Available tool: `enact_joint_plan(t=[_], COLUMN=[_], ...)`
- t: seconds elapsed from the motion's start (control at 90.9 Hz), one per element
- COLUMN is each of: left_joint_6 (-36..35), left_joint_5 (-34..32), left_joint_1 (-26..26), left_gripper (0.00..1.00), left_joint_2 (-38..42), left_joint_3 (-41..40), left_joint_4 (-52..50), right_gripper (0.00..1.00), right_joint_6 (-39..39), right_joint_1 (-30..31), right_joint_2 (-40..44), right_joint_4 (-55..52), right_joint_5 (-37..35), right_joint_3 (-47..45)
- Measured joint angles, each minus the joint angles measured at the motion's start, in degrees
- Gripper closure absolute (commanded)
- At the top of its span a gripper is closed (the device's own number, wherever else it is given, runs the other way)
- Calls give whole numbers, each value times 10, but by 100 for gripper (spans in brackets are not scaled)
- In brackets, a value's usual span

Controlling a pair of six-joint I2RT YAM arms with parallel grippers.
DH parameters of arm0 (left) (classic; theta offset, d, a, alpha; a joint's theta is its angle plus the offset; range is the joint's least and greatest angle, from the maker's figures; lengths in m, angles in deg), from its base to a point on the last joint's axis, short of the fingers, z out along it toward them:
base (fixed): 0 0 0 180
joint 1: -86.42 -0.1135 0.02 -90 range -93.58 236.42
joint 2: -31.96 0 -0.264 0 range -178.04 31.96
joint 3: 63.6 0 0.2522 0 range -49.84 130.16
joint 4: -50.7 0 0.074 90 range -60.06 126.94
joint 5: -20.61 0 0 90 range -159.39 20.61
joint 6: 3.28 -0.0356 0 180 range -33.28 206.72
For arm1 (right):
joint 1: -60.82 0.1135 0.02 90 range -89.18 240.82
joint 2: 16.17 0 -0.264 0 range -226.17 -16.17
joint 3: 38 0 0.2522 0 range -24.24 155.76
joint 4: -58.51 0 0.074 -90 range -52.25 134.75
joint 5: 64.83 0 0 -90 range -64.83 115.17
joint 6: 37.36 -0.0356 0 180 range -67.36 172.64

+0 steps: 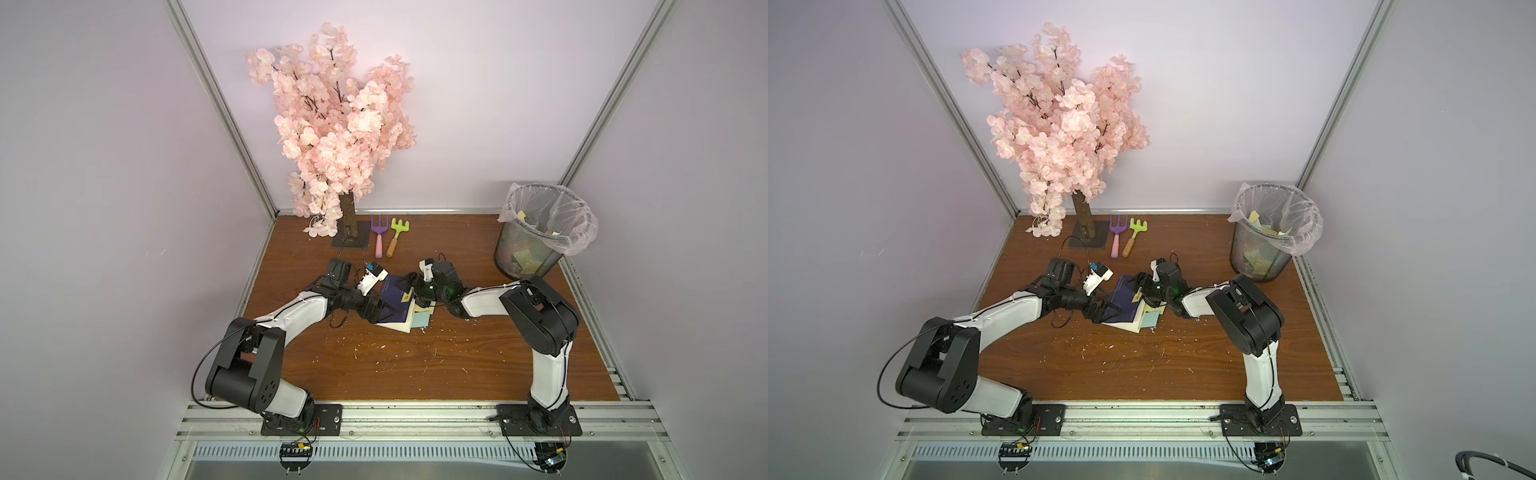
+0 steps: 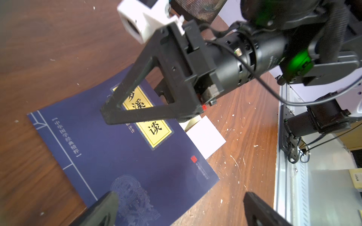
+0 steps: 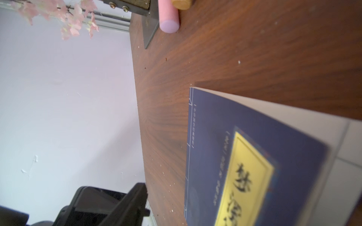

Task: Peel off the used sticky note
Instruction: Turn the page of the book at the center of the board.

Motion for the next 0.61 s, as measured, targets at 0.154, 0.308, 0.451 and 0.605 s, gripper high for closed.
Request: enact_joint_plan(t=[0.154, 0.308, 0.451, 0.605], left_joint_6=[-5, -14, -30, -56], left_joint_5=[-42, -118, -184, -233], left_joint_1=[16, 65, 119, 156], left_gripper=[1, 8, 8, 6], left_joint_2=[21, 43, 65, 84], left_joint_3=[0, -3, -6, -11], left_joint_4=[-2, 0, 3, 7], right_gripper=[67, 88, 100, 100], right_joint_6=[1, 5, 3, 9], right_joint_1=[0, 0, 0, 0], right_joint_2=[5, 13, 26, 48], right_joint_4=[-8, -15, -28, -51], right_joint_5=[0, 0, -2, -10], right_joint_3=[-7, -10, -9, -9])
